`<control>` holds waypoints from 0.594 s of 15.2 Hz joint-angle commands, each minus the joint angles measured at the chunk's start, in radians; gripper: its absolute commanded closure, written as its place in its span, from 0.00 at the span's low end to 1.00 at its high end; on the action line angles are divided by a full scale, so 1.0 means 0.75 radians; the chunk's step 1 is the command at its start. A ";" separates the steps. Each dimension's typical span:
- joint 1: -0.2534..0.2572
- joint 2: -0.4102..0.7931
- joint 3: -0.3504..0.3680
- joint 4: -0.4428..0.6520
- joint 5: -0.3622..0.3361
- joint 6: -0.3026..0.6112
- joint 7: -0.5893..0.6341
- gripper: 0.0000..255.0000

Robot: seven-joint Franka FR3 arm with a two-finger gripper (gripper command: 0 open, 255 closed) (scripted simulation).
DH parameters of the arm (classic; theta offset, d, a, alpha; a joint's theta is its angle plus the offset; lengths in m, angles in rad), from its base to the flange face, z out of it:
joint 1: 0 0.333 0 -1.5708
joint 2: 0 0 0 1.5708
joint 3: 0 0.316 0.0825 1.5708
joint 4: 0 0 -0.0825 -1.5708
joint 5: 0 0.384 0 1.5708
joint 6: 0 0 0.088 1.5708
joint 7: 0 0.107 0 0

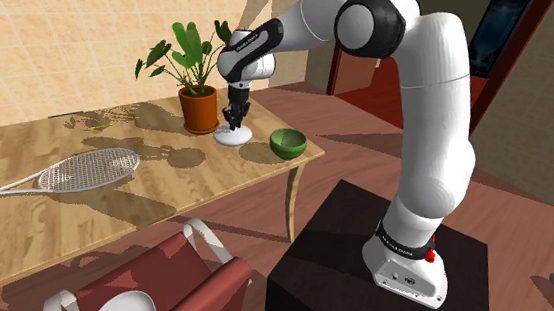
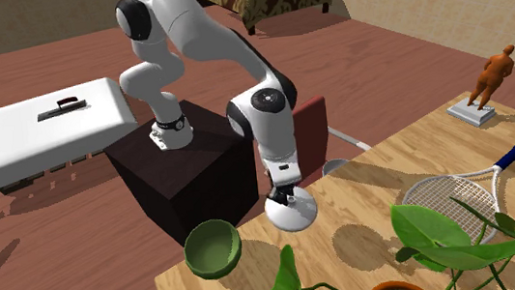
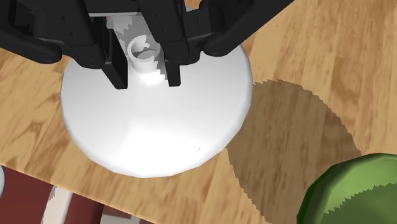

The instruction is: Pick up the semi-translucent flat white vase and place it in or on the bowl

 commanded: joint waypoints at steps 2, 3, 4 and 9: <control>0.003 -0.030 -0.002 0.013 -0.007 -0.042 0.010 1.00; 0.003 -0.039 -0.003 0.019 -0.009 -0.057 0.012 1.00; 0.004 -0.047 -0.004 0.025 -0.011 -0.071 0.015 1.00; -0.012 -0.099 -0.014 0.020 -0.014 -0.120 -0.004 1.00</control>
